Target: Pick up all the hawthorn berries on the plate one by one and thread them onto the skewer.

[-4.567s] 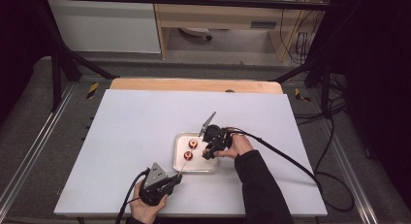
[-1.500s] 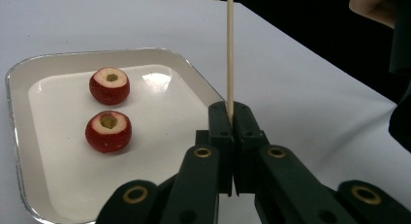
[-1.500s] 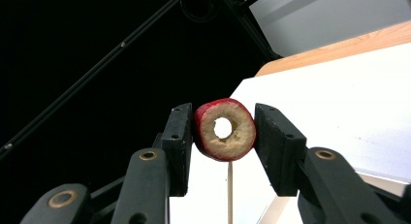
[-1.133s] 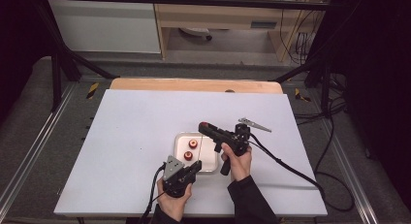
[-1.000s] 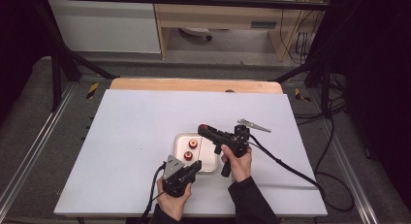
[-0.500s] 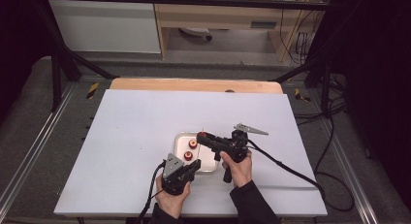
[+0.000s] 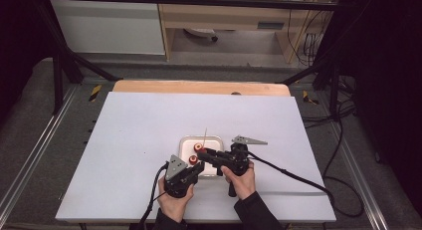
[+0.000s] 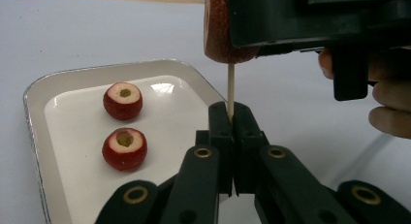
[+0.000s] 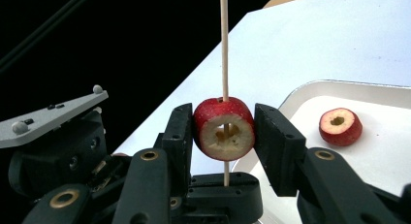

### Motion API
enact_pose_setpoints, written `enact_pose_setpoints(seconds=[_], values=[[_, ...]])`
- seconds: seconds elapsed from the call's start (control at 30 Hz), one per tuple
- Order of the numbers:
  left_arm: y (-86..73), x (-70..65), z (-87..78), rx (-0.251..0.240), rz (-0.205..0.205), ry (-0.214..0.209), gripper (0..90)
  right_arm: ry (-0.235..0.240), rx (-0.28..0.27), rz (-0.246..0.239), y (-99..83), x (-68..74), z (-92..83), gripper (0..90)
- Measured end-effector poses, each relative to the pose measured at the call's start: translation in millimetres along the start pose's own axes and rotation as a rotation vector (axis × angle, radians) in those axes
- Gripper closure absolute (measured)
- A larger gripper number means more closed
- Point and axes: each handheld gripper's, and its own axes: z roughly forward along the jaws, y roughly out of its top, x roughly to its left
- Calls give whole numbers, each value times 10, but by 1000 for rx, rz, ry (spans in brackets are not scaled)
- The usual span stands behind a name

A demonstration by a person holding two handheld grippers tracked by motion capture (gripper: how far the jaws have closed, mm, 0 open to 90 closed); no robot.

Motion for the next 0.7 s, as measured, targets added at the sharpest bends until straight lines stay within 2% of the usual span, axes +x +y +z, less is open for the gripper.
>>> enact_pose_setpoints(seconds=[0.5,0.57,0.63,0.67,0.7], values=[[-18,21,12,16,16,-8,886,-7,27,-6,-30,-16,12,602],[-20,23,0,7,24,-17,885,1,39,-10,-17,-20,4,601],[-12,32,-30,4,42,-3,885,-7,27,-46,10,-5,-32,471],[-10,46,-46,8,44,-2,885,-7,27,-46,10,-5,-32,471],[-14,63,-59,13,41,-9,885,-15,26,-70,20,-4,-50,423]])
